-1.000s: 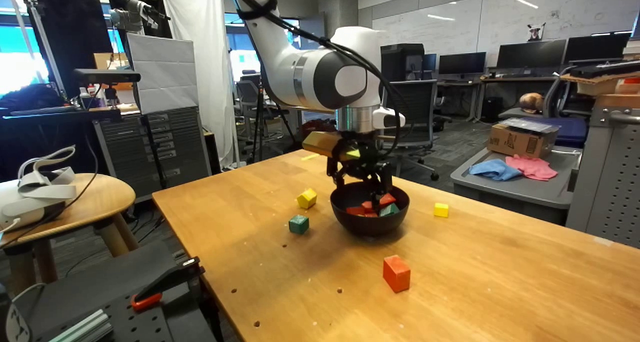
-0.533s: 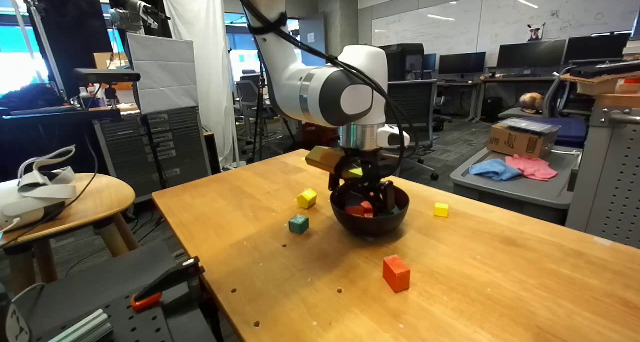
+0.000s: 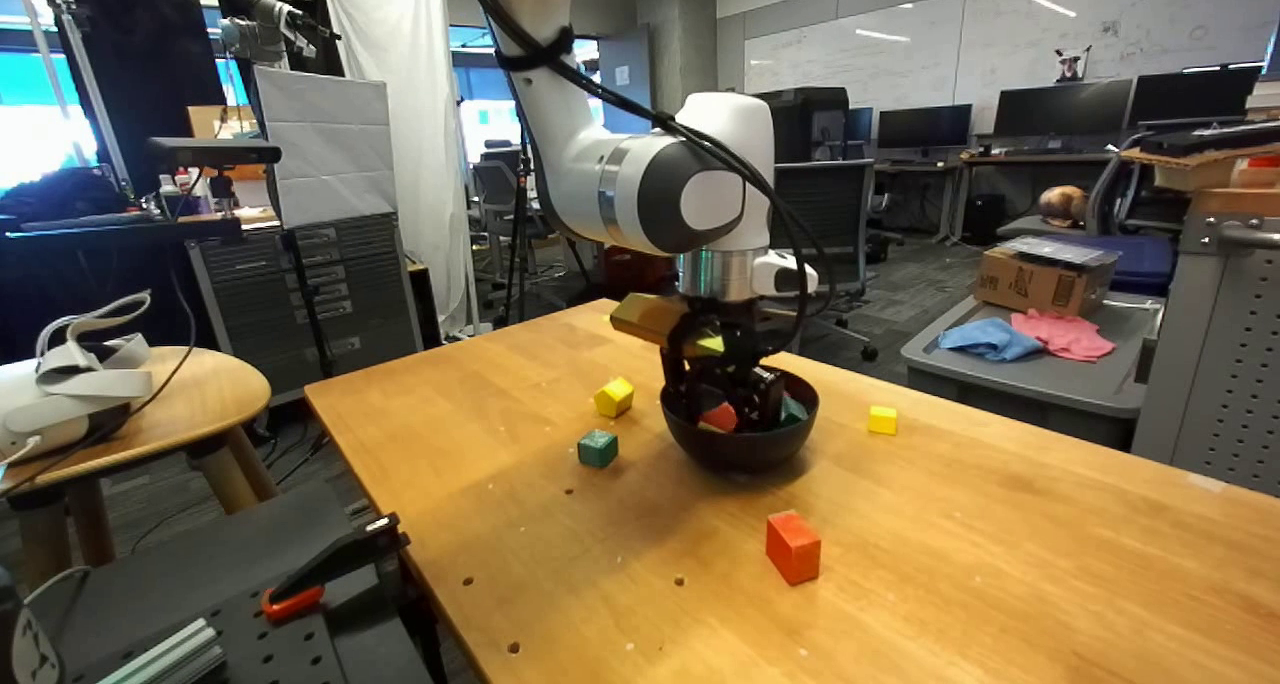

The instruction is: Take the blocks from the black bowl one at a time and place them on the table

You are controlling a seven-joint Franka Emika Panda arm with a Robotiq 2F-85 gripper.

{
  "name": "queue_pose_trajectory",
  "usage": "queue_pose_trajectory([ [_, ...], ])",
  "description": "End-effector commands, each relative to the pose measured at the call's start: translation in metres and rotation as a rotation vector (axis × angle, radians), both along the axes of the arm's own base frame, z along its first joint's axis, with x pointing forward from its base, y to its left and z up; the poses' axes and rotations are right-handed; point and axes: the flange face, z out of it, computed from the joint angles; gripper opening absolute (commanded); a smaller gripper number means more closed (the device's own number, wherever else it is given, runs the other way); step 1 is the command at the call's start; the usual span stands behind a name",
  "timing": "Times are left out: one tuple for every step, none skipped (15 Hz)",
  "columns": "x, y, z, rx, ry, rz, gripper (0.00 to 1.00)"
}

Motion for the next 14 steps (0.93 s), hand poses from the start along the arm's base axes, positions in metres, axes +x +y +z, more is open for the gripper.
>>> queue_pose_trajectory([
  [0.004,0.01,-0.001,-0.013,-0.01,0.013,0.25],
  [0.005,0.016,0.0,-0.01,-0.014,0.021,0.17],
  [0.005,0.021,0.001,-0.008,-0.017,0.031,0.16],
  [0.005,0.025,0.002,-0.008,-0.021,0.038,0.18],
  [0.006,0.029,0.006,-0.006,-0.029,0.046,0.18],
  [0.008,0.031,0.008,-0.005,-0.035,0.048,0.18],
  [0.01,0.033,0.013,-0.002,-0.044,0.048,0.18],
  [0.012,0.034,0.017,-0.003,-0.053,0.051,0.18],
  [0.014,0.035,0.024,-0.005,-0.069,0.055,0.18],
  [0.017,0.036,0.03,-0.004,-0.085,0.056,0.18],
  [0.02,0.036,0.041,-0.005,-0.108,0.06,0.18],
  [0.023,0.037,0.05,-0.002,-0.129,0.062,0.18],
  [0.026,0.036,0.062,-0.001,-0.154,0.061,0.18],
  [0.028,0.035,0.071,-0.001,-0.177,0.06,0.18],
])
